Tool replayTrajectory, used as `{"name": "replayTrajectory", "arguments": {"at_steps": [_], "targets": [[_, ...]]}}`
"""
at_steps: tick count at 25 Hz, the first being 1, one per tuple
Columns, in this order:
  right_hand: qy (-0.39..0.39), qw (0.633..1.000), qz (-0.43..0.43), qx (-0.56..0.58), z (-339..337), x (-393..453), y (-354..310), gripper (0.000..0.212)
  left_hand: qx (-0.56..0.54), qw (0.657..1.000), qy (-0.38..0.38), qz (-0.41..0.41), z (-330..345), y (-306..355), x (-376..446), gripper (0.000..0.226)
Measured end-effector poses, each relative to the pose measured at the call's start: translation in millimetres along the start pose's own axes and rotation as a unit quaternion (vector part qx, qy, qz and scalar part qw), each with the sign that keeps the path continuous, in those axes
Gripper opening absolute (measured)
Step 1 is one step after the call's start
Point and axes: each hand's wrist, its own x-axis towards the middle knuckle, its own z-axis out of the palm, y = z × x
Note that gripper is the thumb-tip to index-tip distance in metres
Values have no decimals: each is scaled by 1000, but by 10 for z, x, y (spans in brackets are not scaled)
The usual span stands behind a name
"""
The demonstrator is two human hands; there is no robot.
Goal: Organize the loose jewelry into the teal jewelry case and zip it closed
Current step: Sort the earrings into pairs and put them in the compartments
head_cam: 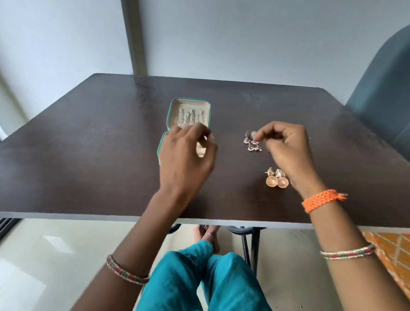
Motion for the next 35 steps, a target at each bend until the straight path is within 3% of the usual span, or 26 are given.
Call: {"name": "replayTrajectory", "arguments": {"at_steps": [4, 7, 10, 18, 22, 24, 29, 32, 35], "targets": [[63, 995, 58, -51, -457, -139, 445, 38, -132, 977, -154, -63, 422, 412, -146, 25], [111, 989, 94, -35, -546, -283, 662, 29, -155, 954, -212, -143, 734, 513, -172, 35], [118, 988, 96, -38, -531, -258, 726, 21, -119, 952, -246, -141, 903, 485, -199, 35], [46, 978, 109, -174, -577, -21, 826, 16, -37, 945, -287, -153, 1082, 583, 141, 30], [-29, 976, 159, -149, -676, 200, 853, 16, 27, 942, -324, -82, 1273, 725, 187, 28], [-16, 975, 150, -163, -654, 258, 880, 4, 28, 944, -320, -76, 1336, 749, 203, 22], [8, 971, 159, -176, -616, 272, 934, 11, 7, 940, -329, -95, 1389, 698, 221, 12], [28, 971, 146, -187, -580, 230, 928, 11, -50, 939, -315, -125, 1407, 659, 221, 10], [37, 986, 136, -90, -569, 210, 939, 15, -236, 908, -284, -197, 1407, 628, 196, 10]]}}
